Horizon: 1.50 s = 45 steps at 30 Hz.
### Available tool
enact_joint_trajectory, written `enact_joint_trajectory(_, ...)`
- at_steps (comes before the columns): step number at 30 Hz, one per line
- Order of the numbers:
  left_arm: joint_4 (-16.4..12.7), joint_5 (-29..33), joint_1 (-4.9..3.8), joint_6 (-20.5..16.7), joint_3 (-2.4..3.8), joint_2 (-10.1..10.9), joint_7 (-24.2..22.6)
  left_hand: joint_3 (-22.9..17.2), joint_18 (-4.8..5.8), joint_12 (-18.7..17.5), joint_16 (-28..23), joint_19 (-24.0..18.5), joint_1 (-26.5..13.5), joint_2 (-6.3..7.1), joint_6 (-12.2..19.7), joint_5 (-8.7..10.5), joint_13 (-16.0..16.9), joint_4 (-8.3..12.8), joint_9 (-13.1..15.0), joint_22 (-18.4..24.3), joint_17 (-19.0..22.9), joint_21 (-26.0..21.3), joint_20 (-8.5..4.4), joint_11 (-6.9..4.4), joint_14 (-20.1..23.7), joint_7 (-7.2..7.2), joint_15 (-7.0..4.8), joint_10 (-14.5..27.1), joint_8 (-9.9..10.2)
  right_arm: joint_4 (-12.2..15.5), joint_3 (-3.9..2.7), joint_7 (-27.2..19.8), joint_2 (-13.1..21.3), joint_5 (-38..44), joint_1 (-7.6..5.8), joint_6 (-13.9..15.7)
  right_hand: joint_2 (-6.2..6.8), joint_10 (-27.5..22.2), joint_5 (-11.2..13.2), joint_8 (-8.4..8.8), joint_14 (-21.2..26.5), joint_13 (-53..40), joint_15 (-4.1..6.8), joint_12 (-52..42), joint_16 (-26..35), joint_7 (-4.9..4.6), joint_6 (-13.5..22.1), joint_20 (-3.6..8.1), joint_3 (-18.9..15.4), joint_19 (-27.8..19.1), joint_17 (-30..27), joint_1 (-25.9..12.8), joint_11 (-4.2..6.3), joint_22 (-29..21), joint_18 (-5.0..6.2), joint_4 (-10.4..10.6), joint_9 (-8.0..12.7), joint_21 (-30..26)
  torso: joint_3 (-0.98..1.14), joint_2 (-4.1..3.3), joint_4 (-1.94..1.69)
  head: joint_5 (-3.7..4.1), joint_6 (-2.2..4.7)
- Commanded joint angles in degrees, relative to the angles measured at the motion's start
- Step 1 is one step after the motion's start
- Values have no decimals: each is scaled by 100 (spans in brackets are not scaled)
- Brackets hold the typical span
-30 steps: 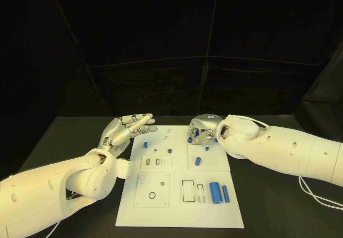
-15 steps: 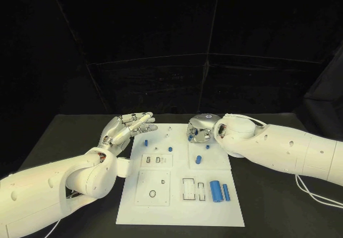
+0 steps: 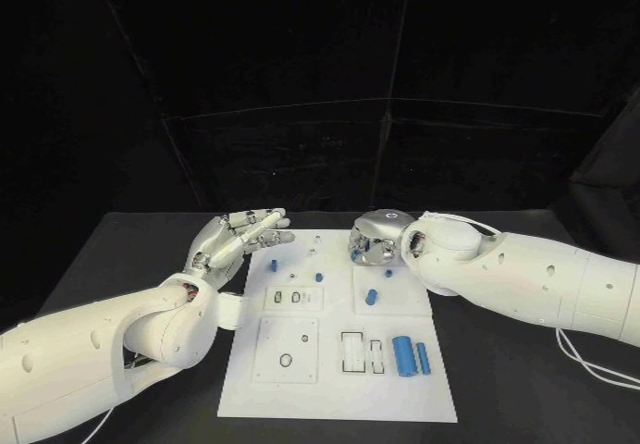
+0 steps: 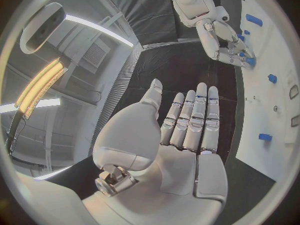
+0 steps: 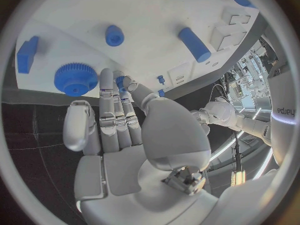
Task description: Assemble the parts on the task board
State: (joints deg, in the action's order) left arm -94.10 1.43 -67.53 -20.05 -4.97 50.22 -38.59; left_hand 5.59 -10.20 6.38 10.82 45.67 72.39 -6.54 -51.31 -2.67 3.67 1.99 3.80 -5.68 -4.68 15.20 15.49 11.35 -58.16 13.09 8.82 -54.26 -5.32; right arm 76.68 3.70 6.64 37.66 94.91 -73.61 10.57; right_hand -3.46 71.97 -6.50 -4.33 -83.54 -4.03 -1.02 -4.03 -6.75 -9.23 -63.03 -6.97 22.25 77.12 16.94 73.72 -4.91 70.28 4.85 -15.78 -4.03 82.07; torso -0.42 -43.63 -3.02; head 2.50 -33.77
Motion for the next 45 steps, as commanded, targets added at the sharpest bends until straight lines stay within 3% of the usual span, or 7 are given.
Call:
enact_joint_trajectory(1, -13, -38, -9, 87, 6, 12, -93, 5, -39, -26, -32, 45, 39, -26, -43, -17, -5, 42, -7, 9, 5, -25, -2, 26, -9, 152, 16, 9, 28, 92, -13, 92, 13, 58, -16, 576, 48, 29, 40, -2, -24, -1, 26, 0, 25, -5, -46, -3, 59, 47, 16, 20, -7, 24, -78, 12, -3, 29, -5, 5, 1, -16, 37)
enact_joint_trajectory(9, -8, -38, -10, 119, 6, 10, -82, -1, -39, -36, -44, 62, 48, -37, -43, -16, -5, 56, -7, 13, 10, -25, -3, 28, -10, 153, 17, 13, 39, -188, -118, 244, -265, 34, -25, 850, 152, 8, 95, 30, -31, 6, 21, 29, 35, -11, -32, -9, 115, 55, 43, -40, -15, 62, -83, 54, 6, 53, 2, -12, -28, -28, 83)
enact_joint_trajectory(18, 23, -38, -10, 158, 5, -16, -67, -2, -39, -43, -53, 73, 49, -38, -43, -16, -5, 62, -7, 15, 13, -24, -3, 29, -7, 153, 18, 16, 45, -660, -139, 242, -723, 1, -29, 940, 219, -34, 128, 56, -37, 15, 16, 45, 42, -22, 0, -13, 164, 55, 65, -70, -29, 80, -86, 88, 14, 66, -5, -30, -44, -74, 89)
enact_joint_trajectory(20, 24, -38, -11, 164, 5, -19, -63, -2, -39, -43, -53, 73, 49, -38, -43, -16, -5, 62, -7, 15, 13, -24, -3, 29, -7, 153, 18, 16, 45, -754, -140, 246, -815, 4, -31, 953, 234, -47, 129, 61, -37, 18, 14, 47, 45, -26, 11, -15, 177, 54, 71, -78, -33, 83, -86, 100, 16, 69, -12, -42, -67, -67, 92)
enact_joint_trajectory(30, 1, -38, -19, 170, 6, -7, -54, -1, -39, -48, -59, 80, 49, -38, -42, -16, -6, 67, -7, 17, 16, -23, -3, 29, -5, 154, 18, 19, 49, -1093, -141, 186, -1139, -1, -56, 729, 305, -111, 162, 73, -44, 25, 6, 51, 53, -30, 65, -24, 226, 40, 95, -115, -45, 81, -84, 152, 23, 74, -50, -115, -105, -39, 132)
enact_joint_trajectory(37, -9, -38, -27, 176, 6, -5, -49, -1, -39, -48, -59, 80, 49, -38, -42, -16, -6, 67, -7, 17, 16, -23, -3, 29, -5, 154, 18, 19, 49, -1217, -141, 173, -1269, -2, -58, 658, 320, -128, 168, 74, -47, 26, 4, 51, 55, -33, 81, -26, 240, 36, 103, -123, -48, 82, -84, 169, 24, 75, -61, -138, -127, -35, 124)
enact_joint_trajectory(45, -13, -38, -36, 178, 7, -7, -44, 1, -39, -56, -70, 92, 49, -37, -41, -16, -6, 74, -7, 19, 20, -23, -3, 31, 0, 155, 20, 24, 57, -1322, -140, 184, -1375, -1, -59, 491, 332, -143, 172, 75, -48, 27, 2, 50, 57, -34, 95, -28, 251, 30, 109, -131, -51, 78, -83, 185, 24, 74, -55, -136, -113, -49, 92)
